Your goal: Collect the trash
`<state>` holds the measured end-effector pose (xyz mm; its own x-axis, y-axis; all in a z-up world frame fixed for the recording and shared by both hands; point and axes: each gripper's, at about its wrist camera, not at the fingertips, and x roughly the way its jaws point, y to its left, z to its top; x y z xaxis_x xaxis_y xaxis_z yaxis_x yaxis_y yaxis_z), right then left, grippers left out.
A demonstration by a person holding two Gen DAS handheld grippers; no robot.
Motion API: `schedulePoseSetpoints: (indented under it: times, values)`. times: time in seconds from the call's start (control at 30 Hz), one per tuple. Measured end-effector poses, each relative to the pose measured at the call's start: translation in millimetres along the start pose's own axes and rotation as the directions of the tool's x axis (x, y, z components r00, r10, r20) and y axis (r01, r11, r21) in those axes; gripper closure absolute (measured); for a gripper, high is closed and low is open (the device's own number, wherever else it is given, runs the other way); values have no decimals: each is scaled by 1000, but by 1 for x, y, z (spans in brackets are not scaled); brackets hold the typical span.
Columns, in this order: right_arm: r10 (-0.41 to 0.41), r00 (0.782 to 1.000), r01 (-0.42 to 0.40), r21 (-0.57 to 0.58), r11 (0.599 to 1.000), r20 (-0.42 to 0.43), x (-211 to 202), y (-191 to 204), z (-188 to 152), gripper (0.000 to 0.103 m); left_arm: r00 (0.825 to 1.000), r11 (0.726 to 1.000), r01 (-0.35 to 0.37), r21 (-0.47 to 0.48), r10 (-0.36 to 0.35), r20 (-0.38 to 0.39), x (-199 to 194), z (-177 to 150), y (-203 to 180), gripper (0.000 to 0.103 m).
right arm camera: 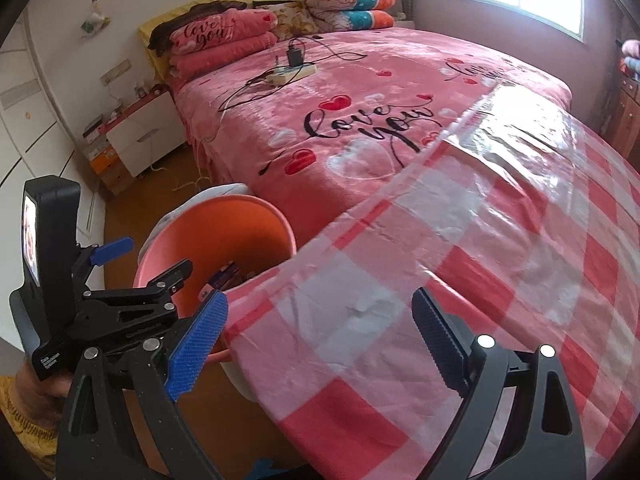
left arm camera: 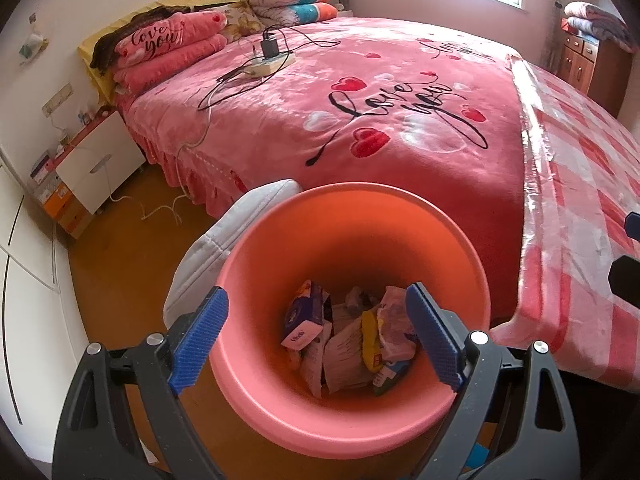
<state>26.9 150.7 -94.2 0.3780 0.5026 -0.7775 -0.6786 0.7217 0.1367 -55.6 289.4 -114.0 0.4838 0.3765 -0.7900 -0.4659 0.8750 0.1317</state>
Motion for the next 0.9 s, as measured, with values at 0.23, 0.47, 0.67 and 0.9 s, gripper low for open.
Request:
schedulePoseSetpoints:
  times: [0.23,0.47,0.67,0.9]
  values:
    - [-17,1000,16,44,999,17,-9,-20,-8,11,1000,999,5,35,-5,18,-8,6,-18,12]
    - [-40,998,38,67,997,40,-19,-34,-15,11,999,997,14,70,-17,39,-17,11,-36,12]
    - [-59,996,54,89,995,61,-27,-48,-21,11,998,995,21,102,-26,52,-22,15,-52,12]
    - [-84,994,74,116,991,76,-35,-64,-31,11,997,990,33,134,-42,68,-29,19,-69,12]
